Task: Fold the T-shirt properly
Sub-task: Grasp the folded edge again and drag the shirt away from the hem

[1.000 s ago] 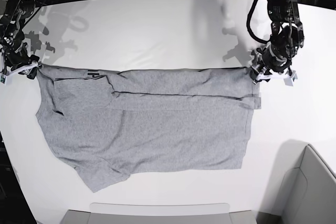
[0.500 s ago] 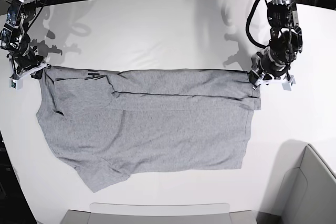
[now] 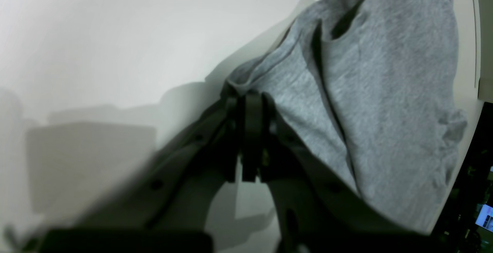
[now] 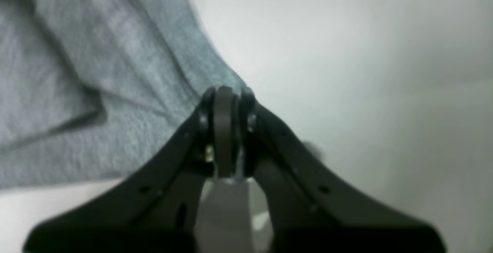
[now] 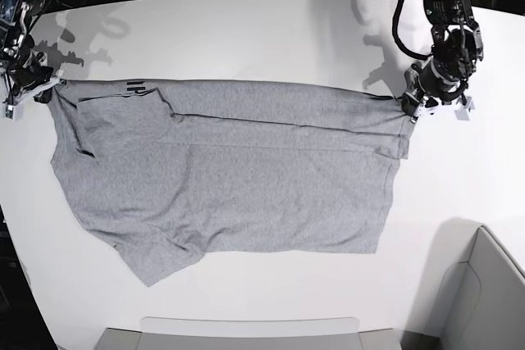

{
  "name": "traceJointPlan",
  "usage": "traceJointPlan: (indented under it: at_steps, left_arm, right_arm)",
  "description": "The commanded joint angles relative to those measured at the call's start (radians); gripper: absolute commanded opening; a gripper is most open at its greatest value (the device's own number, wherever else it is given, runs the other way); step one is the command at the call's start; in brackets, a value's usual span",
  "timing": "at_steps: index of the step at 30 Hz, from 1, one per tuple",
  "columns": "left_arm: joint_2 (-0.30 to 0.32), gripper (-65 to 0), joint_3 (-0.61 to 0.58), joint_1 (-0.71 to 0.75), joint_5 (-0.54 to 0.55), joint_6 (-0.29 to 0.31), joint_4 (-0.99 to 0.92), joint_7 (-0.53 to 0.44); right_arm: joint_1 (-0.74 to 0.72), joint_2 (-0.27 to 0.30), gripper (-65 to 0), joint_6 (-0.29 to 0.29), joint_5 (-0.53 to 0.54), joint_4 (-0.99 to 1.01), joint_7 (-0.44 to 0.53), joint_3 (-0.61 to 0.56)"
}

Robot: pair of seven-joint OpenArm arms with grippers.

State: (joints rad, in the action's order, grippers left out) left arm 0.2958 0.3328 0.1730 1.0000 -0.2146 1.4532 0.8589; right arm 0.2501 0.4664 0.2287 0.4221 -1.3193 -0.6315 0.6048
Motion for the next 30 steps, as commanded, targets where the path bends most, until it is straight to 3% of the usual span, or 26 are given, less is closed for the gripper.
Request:
traceJointPlan:
  at_steps: [1, 6, 19, 28, 30]
  left_arm:
    - [0.012, -65.0, 0.022, 0.023, -0.04, -0.039, 0.007, 0.023]
    - [0.012, -65.0, 0.09, 0.11, -0.043, -0.039, 0.088, 0.039]
    - [0.058, -65.0, 0.147, 0.305, -0.04, -0.038, 0.146, 0.078]
    - [0.061, -65.0, 0.154, 0.314, -0.046, -0.039, 0.2, 0.078]
    - [0.061, -62.4, 0.157, 0.32, -0.046, -0.041, 0.249, 0.086]
  right_arm:
    - [0.016, -0.001, -65.0, -0.009, -0.006, -0.042, -0.014, -0.004]
    - [0.093, -0.048, -65.0, -0.009, -0.006, -0.187, -0.092, -0.004]
    - [0.326, -0.077, -65.0, -0.009, -0.001, -0.317, -0.09, -0.003]
    - [0.302, -0.1, -64.8, -0.009, -0.001, -0.34, -0.09, -0.004]
    - [0.302, -0.107, -57.2, -0.009, -0.001, -0.371, -0.09, -0.003]
